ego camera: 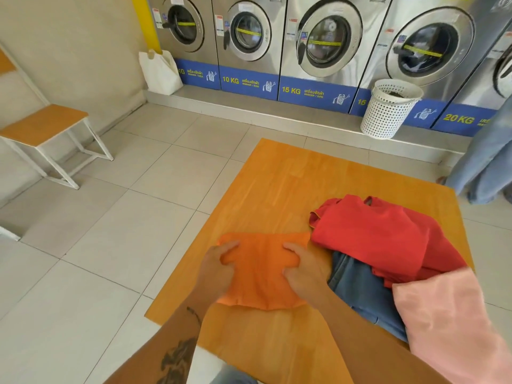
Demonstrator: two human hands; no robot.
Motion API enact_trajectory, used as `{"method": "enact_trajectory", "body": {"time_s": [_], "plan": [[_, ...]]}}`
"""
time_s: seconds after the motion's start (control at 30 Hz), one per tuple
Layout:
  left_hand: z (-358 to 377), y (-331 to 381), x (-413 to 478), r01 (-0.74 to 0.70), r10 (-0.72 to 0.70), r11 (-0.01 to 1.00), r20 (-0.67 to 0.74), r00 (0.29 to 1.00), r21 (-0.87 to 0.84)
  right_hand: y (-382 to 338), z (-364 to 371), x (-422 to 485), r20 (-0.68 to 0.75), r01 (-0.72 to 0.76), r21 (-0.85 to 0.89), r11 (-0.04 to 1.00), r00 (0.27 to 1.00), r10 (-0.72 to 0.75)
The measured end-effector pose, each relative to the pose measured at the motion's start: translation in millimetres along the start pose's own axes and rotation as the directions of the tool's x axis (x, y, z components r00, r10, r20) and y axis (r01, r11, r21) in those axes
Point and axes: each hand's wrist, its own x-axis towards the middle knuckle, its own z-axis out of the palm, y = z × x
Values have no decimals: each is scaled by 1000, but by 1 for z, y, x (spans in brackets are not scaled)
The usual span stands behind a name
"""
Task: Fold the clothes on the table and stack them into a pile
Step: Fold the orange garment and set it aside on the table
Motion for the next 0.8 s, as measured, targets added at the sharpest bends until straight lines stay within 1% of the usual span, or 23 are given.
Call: {"method": "enact_trajectory", "body": {"time_s": [0.1,0.2,0.33,0.4,0.47,0.53,0.63,0.7,0.8], "plan": [[-7,19,27,-55,57,997,-32,998,63,-18,-11,21,-37,19,-46,999,999,-21],[-12,42,70,-128,134,986,-52,990,111,-38,-28,56,-86,61,-25,998,994,-63],[-12,72,140,-234,239,964,-22,971,126,-65,-49,111,-162,77,-36,996,983,-82],[-10,86,178,-277,277,953,14,961,120,-74,-57,142,-206,64,-30,998,976,-69],[-6,100,220,-315,311,942,54,949,119,-81,-62,177,-246,48,11,999,968,-44],[0,113,264,-362,353,921,88,932,141,-87,-68,211,-292,9,62,998,956,10],[10,133,322,-408,394,901,117,912,145,-93,-77,258,-359,-32,71,997,932,55],[20,144,352,-441,425,886,132,896,141,-94,-84,285,-386,-47,17,999,921,50],[37,148,388,-476,455,859,146,879,190,-91,-93,317,-390,-86,-134,987,920,28]]}}
